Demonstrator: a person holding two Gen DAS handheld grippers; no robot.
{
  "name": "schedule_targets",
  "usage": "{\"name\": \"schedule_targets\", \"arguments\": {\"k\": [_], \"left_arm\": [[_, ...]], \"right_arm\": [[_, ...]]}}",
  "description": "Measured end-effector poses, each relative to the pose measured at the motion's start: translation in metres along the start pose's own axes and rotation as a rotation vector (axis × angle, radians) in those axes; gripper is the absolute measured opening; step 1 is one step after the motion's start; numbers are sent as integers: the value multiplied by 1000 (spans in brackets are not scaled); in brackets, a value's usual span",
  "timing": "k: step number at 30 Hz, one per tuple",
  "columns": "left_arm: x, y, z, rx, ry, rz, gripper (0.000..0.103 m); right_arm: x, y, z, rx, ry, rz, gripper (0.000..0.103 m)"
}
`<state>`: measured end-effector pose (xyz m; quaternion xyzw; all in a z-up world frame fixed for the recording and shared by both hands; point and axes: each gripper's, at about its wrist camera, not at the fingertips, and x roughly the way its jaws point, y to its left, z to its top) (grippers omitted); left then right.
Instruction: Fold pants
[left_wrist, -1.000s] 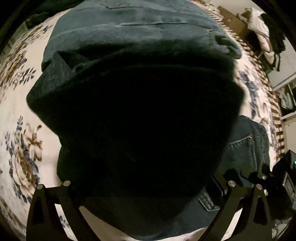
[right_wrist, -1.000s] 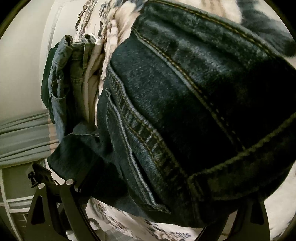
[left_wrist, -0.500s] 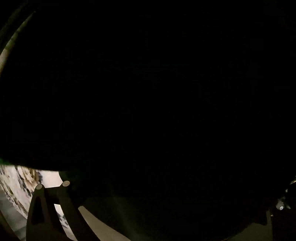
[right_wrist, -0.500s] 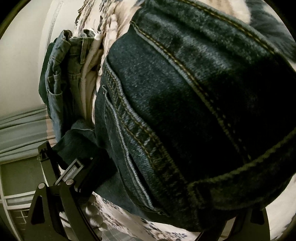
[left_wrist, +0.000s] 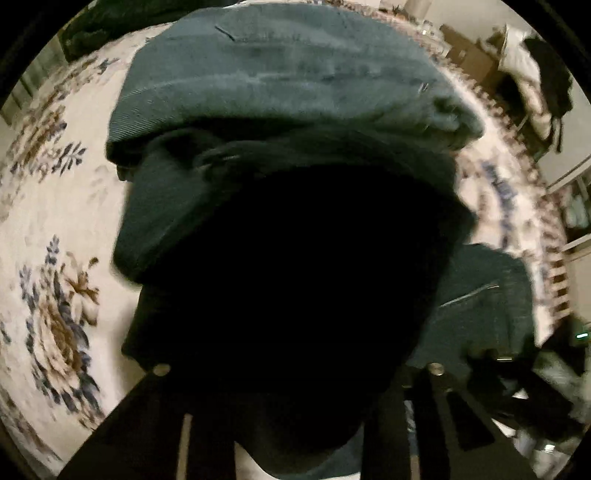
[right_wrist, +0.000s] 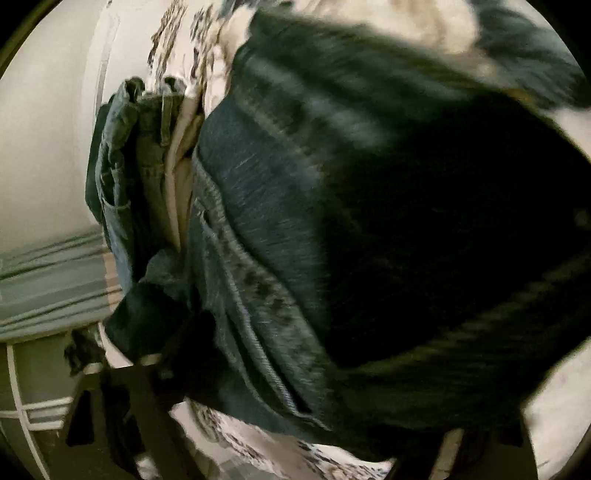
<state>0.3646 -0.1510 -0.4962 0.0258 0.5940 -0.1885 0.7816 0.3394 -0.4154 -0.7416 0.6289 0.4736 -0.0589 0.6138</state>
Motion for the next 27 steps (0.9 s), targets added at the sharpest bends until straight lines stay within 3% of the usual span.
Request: {"name": "schedule_targets", "arguments": {"k": [2,5,12,14,19,22,27], "left_arm": [[-16,3,-2,-6,-9,-61,19],[-48,-12,-8,4,-32,-150,18],[-131,-28,-3,-36,-71,-393,17],[-137,-37,11,-89,-54,-471,17],[-134,-19,-3,-300,37,-637,18],[-108,9,-30,-402,90,-633,18],[-16,64,-76,-452,206,-458,24]], "right_arm": [[-7,-2,-2,7,-28,31,38],[-25,9,-6,-48,-78,32,29],[-110,34,-8,-111,-171,118,28],[-142,44,-11,-147,-197,133,28],[-210,60,-19,-241,-220,150,28],[-205,57,-27,-288,-181,116,28],[-120,14,-33,-310,-49,-15,28]]}}
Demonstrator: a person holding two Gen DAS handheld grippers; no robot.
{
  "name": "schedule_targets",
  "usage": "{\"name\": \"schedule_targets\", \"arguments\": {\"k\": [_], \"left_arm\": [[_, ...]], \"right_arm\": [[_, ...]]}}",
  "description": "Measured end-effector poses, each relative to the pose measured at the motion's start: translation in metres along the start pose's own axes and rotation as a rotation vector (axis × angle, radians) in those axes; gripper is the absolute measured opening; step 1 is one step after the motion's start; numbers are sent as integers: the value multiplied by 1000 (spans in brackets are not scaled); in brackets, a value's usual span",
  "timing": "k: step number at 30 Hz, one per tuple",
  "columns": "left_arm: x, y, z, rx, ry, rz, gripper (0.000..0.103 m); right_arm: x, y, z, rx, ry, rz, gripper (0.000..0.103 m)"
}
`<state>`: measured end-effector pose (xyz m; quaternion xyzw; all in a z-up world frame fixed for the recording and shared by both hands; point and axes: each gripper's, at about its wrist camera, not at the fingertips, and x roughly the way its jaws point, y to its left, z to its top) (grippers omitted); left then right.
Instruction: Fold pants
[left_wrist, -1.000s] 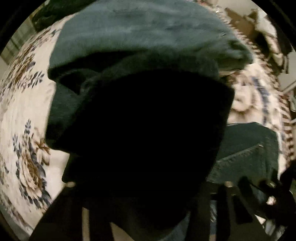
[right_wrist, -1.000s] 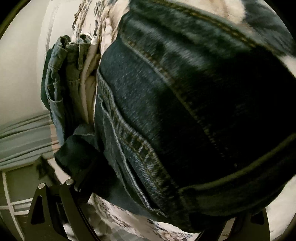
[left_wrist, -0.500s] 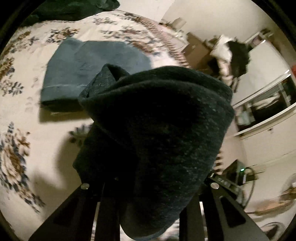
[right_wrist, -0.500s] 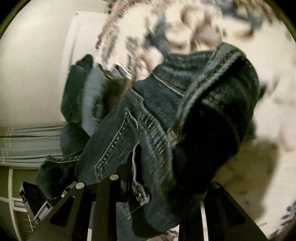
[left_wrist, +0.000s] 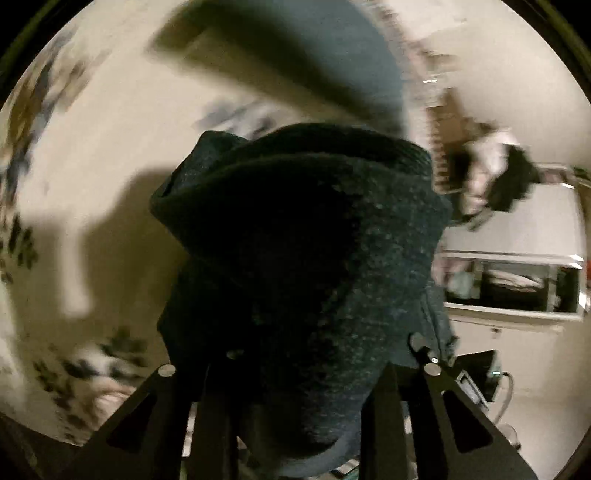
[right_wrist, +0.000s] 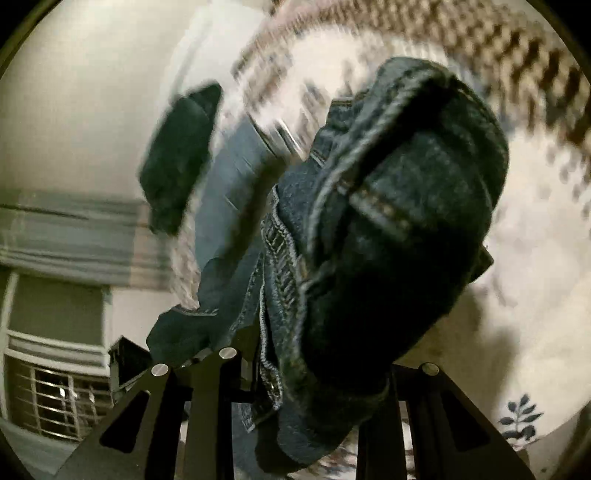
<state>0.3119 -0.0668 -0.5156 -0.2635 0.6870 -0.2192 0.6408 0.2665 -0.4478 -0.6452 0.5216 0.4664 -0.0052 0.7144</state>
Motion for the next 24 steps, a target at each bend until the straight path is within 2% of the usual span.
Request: {"name": "schedule_targets", "arguments": {"k": [2,3,4,5,6,7,9,11,14,16,18,22,24], "left_arm": [[18,37,3,-69,45,-15,46],[22,43,4,-81,66,-17,57],[25,48,2,-72,94,-25,58],[24,46,1,-50,103,-23,58],[21,39,-2,8,106,6,63],[17,33,-3,45,104,38,65],[0,17,-12,124,72,78,65],[-14,11,-17,128,45,63,65],[-44,5,-20,103,-43,36,65],[-59,14,-19,75,-91,38,65],[-73,21,-23,46,-138,59,65],[-105,37,-42,2,-206,103,65],[-123,45,-52,-21,-241,123,65]], "right_arm": [[41,-30,-12,45,81,-50,28],[55,-46,-16,82,103,-62,29],[64,-62,-20,108,113,-64,33],[67,-74,-23,129,115,-55,40],[66,-82,-24,151,113,-35,47],[62,-88,-26,176,108,-12,48],[53,-95,-26,198,94,-10,54],[45,-101,-24,220,71,-3,55],[46,-109,-23,271,40,11,56],[43,-95,-25,236,5,-17,38],[29,-67,-22,164,-29,-50,28],[-7,-8,-35,24,-99,-87,26],[-25,33,-42,-97,-138,-116,25]]}}
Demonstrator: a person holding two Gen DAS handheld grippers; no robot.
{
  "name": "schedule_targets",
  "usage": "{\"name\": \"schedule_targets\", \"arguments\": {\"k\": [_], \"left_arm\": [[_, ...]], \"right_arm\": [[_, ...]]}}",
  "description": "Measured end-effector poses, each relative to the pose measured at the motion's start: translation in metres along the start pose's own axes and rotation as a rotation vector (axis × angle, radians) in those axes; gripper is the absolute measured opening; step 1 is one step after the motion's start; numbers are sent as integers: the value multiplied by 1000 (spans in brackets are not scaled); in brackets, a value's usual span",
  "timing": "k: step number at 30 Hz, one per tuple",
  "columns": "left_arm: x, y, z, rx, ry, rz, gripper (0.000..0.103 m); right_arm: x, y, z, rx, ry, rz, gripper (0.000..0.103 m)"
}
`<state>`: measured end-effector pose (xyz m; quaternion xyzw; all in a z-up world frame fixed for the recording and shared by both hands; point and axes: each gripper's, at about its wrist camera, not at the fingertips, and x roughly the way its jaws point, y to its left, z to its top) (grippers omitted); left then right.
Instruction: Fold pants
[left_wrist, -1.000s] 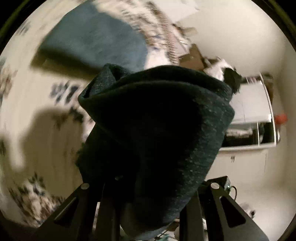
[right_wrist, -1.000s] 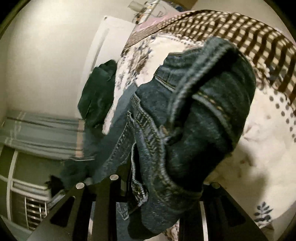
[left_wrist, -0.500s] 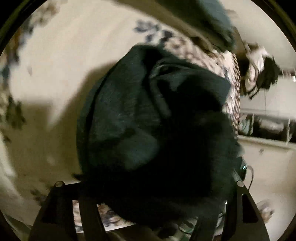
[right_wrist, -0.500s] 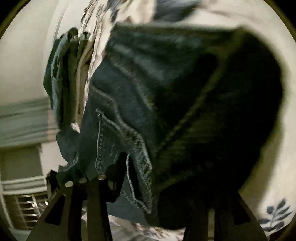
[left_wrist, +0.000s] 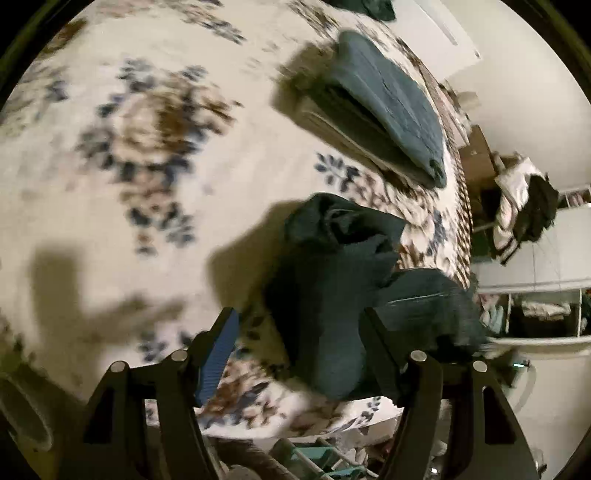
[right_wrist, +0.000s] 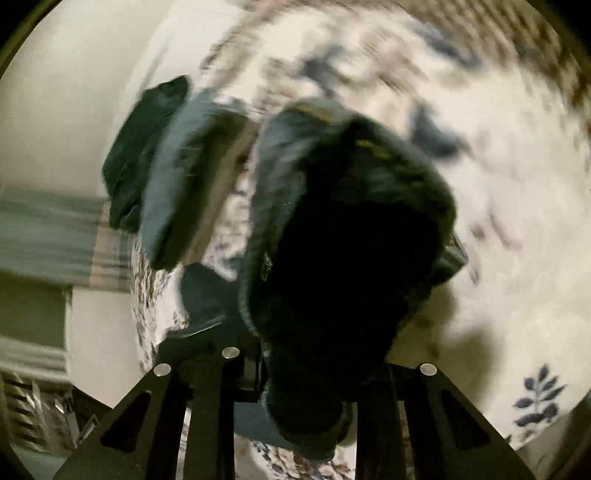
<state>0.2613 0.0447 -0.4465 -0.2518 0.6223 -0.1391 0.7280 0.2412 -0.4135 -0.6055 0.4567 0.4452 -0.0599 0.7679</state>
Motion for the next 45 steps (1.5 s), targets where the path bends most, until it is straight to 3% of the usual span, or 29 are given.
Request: {"name": "schedule_targets", "arguments": {"k": [2,6,13,18,21,24,27,30,34,35,36,37,38,42,45], "left_arm": [[-14,10,-6,-22,-42,22,65],[-53,43,-13,-73,-121,47,65],[-103,140,-14,-170,-170,95,65],[-119,214,-18,-222,-204,160,65],[-124,255,-25,-283,-213,177,65],[-123,295,-34,-368,-217,174,65],[-120,324,-46,-439,-215,165,65],[-119,333,-60,-496,-204,132,65],[-113,330,-80,-561,-180,74,65],[-109,326,-84,-569,-173,58,65],[-106,323,-86,-569,-168,52,65],[-103,319,-87,-567,-164,50,65],[-100,316,-87,-563,-161,49,65],[-96,307,-92,-573,-149,74,65],[-100,307,-97,-572,-165,94,65]], "right_arm": [[-18,48,-8,-152,-32,-23,25],[-14,152,-44,-413,-40,-28,24],[57,286,-170,-725,59,-6,24],[143,341,-287,-878,185,-23,24],[193,354,-346,-962,270,-59,24],[237,346,-394,-1016,364,-119,24],[269,335,-416,-1004,516,-180,28],[259,323,-412,-974,576,-123,31],[227,307,-363,-785,667,-4,38],[216,299,-351,-742,678,20,48],[208,295,-342,-705,681,39,83],[200,292,-334,-676,680,39,99],[195,289,-331,-646,678,54,103],[199,291,-334,-533,773,165,103],[178,281,-308,-458,697,188,103]]}}
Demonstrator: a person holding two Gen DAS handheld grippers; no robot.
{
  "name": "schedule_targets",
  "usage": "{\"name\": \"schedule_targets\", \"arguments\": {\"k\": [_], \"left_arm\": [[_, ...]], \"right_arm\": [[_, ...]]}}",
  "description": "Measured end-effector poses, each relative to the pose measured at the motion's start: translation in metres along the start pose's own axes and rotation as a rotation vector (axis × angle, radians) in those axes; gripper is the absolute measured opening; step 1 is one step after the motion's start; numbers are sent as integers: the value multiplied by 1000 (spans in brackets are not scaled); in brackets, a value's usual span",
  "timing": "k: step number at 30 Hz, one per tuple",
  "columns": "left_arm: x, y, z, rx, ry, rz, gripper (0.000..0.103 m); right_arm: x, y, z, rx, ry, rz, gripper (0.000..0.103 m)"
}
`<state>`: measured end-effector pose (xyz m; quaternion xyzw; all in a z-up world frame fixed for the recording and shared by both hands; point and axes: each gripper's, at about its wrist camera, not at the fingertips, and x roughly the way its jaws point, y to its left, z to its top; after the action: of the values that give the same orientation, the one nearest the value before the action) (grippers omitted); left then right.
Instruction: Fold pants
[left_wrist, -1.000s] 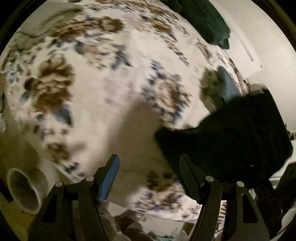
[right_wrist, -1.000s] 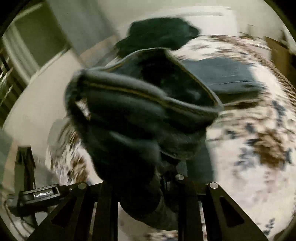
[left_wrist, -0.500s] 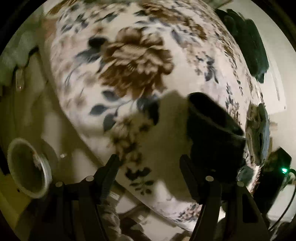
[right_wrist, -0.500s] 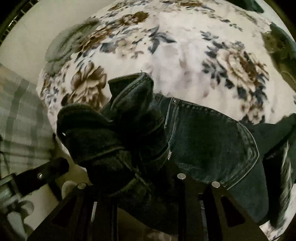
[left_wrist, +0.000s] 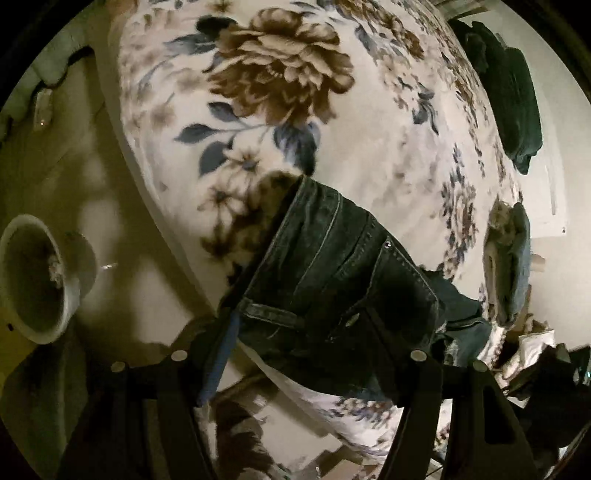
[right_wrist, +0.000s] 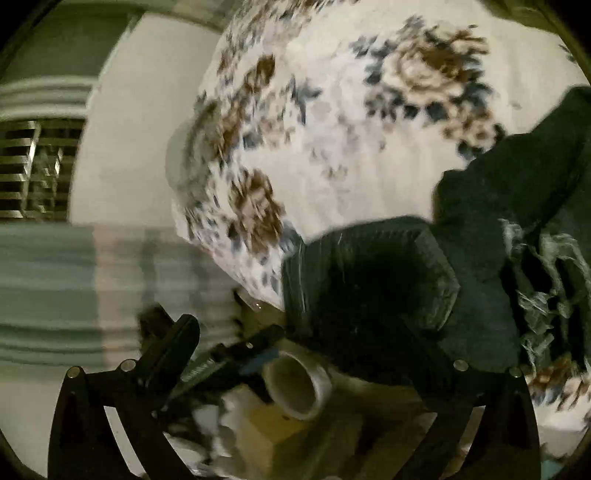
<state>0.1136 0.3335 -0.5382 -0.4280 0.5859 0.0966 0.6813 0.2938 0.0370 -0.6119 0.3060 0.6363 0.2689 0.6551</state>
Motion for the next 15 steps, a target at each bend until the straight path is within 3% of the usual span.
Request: {"name": "schedule_targets", "arguments": {"k": [4,7,10,15], "left_arm": [[-4,14,-11,-39,-30,10,65],[7,26,-28,-116,-31,-18,65],[25,32,-45,-211,-30,-83,65],[56,34,-61,-362,-69,-227,65]], "right_arm": [[-67,-53,-1,120,-137,-93,103],[-101,-117,-4,300,-166,-86,103],[-105,-167,-7,460,-157,-45,103],[-75,-205,-12,612,-121,61,103]]}}
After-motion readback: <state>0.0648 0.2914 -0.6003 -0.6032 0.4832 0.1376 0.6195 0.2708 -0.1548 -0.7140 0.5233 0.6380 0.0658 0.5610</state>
